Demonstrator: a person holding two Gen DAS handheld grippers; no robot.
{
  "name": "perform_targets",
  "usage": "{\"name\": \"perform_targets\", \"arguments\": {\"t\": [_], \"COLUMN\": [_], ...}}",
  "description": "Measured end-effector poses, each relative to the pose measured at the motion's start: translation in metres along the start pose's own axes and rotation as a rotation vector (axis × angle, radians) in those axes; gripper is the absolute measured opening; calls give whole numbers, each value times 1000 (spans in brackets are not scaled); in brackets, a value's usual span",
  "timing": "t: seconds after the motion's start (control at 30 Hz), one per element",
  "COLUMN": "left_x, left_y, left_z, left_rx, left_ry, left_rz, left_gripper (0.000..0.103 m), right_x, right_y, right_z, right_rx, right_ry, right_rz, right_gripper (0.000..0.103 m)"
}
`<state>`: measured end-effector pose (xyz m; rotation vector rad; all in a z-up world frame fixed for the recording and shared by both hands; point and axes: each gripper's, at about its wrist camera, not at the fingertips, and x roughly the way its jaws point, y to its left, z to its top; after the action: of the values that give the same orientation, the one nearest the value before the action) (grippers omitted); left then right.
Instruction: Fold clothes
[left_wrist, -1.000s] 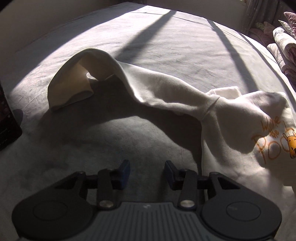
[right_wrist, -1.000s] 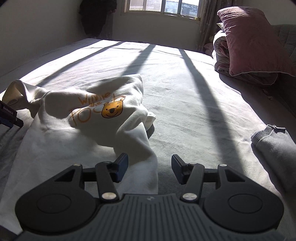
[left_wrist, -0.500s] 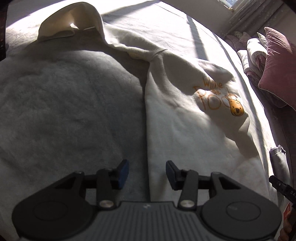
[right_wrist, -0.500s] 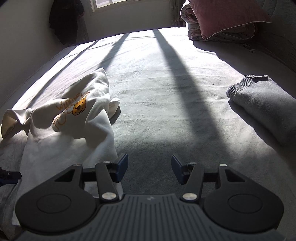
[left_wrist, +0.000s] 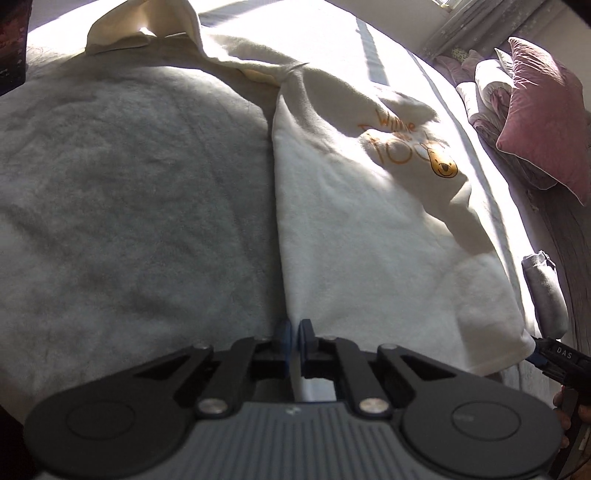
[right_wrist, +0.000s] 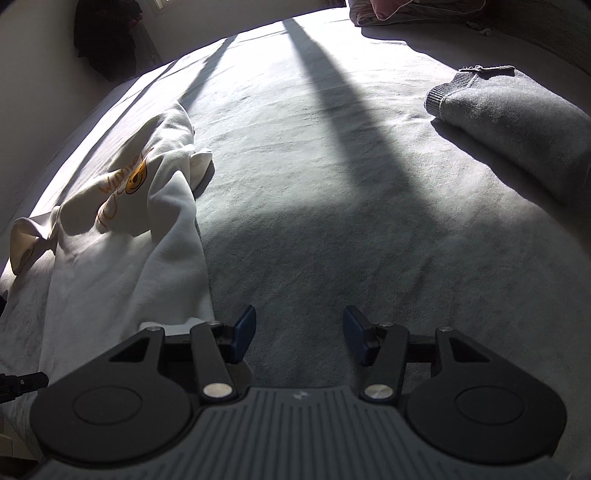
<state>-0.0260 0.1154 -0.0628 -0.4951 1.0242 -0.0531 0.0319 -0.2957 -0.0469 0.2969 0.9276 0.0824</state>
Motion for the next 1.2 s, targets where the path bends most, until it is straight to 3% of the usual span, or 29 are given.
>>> {"name": "perform_targets", "arguments": {"t": [0.17, 0.43, 0.77, 0.9, 0.93, 1.0, 1.13, 1.2], "left_x": [-34, -61, -49, -41, -39, -38, -40, -45], "left_y": [4, 34, 58, 63, 64, 66, 67, 66], "left_z": [2, 11, 8, 5, 4, 2, 1, 2], "left_rx": [37, 55, 33, 36, 36, 33, 41, 44], "left_ry": [-93, -150, -114, -91, -88, -85, -77, -75], "left_rz": [49, 154, 196, 205, 201, 190, 176, 152], "left_gripper": [4, 4, 4, 7, 12, 13, 12, 4], "right_x": [-3, 4, 7, 12, 12, 14, 9, -1], "right_y": [1, 2, 19, 41, 47, 54, 54, 49], "right_z": [-1, -7, -17, -28, -30, -34, -34, -32], "right_rx": [31, 104, 88, -24, -58, -109, -98, -75], "right_ry": [15, 75, 134, 148, 146, 159, 156, 144], "right_rz": [55, 156, 261, 252, 242, 243, 250, 273], "right_gripper": [56, 57, 56, 45, 42, 13, 8, 8]}}
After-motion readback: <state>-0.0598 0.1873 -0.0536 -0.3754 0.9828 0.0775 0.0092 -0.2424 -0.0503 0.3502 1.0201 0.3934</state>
